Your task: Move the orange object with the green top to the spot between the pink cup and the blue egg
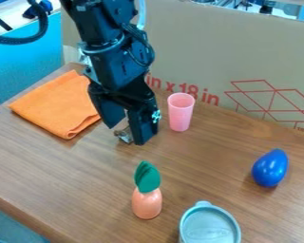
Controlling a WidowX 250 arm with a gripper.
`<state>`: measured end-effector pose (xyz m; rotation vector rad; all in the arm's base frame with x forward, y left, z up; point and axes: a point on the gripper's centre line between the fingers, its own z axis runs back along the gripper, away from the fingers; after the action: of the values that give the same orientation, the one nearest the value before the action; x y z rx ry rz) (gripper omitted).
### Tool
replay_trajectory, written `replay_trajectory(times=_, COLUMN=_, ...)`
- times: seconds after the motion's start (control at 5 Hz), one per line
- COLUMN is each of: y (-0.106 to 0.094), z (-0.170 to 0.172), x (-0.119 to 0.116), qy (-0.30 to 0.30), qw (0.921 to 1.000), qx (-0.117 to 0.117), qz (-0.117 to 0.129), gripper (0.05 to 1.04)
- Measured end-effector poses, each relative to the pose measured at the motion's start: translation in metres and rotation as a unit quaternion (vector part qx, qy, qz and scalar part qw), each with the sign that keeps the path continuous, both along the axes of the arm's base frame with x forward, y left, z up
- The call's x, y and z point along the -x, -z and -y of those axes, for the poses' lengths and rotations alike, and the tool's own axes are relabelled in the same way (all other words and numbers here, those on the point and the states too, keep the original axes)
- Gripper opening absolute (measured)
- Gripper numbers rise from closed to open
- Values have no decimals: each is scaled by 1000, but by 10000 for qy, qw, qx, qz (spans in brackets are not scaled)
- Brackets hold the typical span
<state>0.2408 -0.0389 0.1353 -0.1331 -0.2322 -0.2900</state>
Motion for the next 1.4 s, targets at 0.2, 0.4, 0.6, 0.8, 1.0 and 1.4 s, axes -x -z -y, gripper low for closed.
replay_trajectory(times=0.2, y=5, z=0, x=2, qy=14, qw=10000, qx=-8, qz=-98, gripper=1005)
replay_trajectory(times=0.4, y=18, z=14, x=11, qy=449, qw=9990, qx=-36, qz=-56, gripper=1005)
replay_trajectory(times=0.6, y=28, z=25, x=27, qy=835, qw=9965, qx=-68, qz=62, gripper=1005)
replay_trajectory(times=0.8, y=31, z=29, x=35, qy=1068, qw=9941, qx=-86, qz=193, gripper=1005)
replay_trajectory(times=1.0, y=44, z=26, x=31, qy=1086, qw=9940, qx=-138, qz=28, gripper=1005)
replay_trajectory(times=1.4, y=66, z=20, x=16, qy=1256, qw=9914, qx=-258, qz=-268, gripper=970)
